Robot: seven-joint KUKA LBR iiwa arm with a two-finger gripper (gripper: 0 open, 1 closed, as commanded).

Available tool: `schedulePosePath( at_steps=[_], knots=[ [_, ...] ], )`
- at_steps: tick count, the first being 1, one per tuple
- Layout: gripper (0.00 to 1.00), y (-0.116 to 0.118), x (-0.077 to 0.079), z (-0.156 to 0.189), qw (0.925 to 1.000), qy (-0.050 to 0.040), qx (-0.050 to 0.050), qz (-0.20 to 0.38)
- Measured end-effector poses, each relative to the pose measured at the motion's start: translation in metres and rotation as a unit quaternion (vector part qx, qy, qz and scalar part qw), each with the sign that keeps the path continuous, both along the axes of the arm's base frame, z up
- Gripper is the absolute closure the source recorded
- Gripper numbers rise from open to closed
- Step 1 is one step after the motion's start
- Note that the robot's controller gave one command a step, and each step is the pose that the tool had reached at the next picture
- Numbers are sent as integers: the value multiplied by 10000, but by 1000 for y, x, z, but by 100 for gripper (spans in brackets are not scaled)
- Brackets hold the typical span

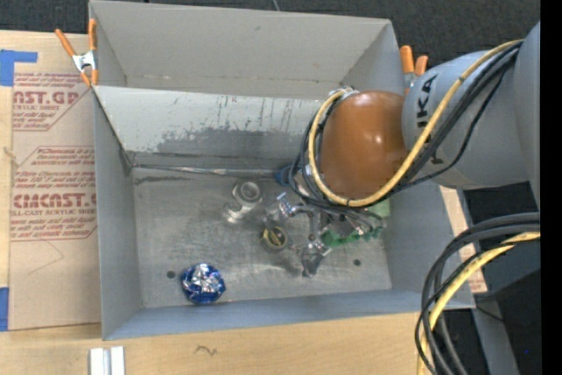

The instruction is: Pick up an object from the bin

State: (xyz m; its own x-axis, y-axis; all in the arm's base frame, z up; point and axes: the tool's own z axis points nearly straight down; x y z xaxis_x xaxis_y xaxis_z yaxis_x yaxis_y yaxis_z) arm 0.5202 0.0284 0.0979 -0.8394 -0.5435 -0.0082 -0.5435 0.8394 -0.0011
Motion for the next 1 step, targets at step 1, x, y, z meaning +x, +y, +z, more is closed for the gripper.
schedulePosePath(
  at_steps=[1],
  knots=[
    [0, 9, 36, -25, 9917, -8, 10, -1284]
  ],
)
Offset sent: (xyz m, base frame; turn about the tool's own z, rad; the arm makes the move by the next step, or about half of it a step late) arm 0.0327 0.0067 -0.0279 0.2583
